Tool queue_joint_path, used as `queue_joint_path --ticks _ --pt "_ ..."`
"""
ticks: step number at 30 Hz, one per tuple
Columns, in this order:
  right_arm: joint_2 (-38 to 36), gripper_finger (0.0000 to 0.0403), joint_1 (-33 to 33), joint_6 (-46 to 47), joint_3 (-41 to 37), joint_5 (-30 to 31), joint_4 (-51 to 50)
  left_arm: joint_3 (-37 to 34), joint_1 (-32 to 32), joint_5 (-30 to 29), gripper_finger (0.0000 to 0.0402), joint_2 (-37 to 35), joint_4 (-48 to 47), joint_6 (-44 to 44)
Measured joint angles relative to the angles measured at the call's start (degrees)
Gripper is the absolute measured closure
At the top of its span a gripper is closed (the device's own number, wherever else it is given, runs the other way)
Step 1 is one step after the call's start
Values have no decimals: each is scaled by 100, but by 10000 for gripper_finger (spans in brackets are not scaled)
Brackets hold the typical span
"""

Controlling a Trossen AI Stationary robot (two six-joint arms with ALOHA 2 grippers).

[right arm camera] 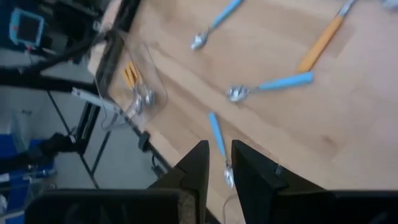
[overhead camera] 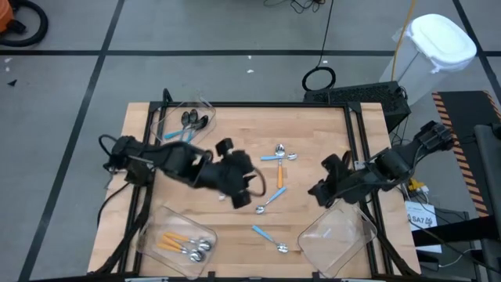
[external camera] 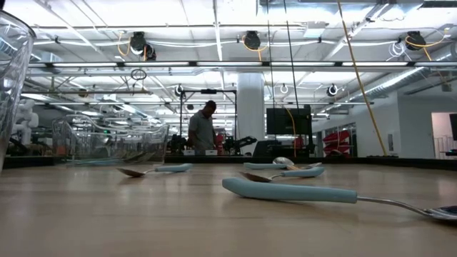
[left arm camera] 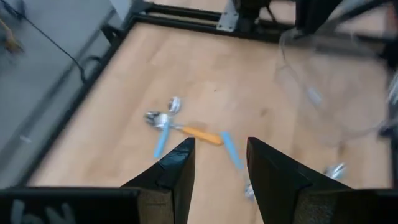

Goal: Sort silverware by color (type)
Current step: Put the light blue spoon into the bottom right transparent bin

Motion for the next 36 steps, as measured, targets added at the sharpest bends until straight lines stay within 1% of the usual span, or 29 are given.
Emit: queue_joint_path --ticks 4,7,9,11,14,18,22,25,28,30,31,34,36 --pt "-311 337 -105 -310 0 394 -213 -2 345 228 256 68 275 -783" --pt "-570 337 -192 -763 0 621 -345 -2 586 748 255 68 386 -910" --pt "-738 337 -280 -1177 0 635 -399 -2 743 878 248 127 355 -879" --pt "-904 337 -377 -1622 0 640 -453 -4 863 1000 237 185 339 -673" --pt "-1167 337 -542 -2051 0 631 -614 -5 996 1028 223 260 386 -96" --pt "-1485 337 -707 -2599 0 621 -879 -4 1135 972 220 290 390 599" --pt "-1724 337 -767 -2984 0 613 -1159 -4 1242 965 220 283 394 728" --pt "-1817 337 -770 -3171 0 597 -1367 -4 1267 953 220 283 400 299" --pt "-1850 337 -770 -3486 0 581 -1518 4 1265 930 220 378 272 -651" --pt "-1849 337 -770 -3736 0 547 -1601 0 1307 926 220 513 -66 -1136" --pt "-1849 337 -770 -3838 0 436 -1621 0 1359 995 220 606 -203 -1492" --pt "-1845 337 -768 -3949 0 77 -1647 -4 1558 1552 220 863 -908 -2674" --pt "-1851 337 -768 -3926 0 -56 -1665 -4 1653 1818 220 1054 -1243 -3197"
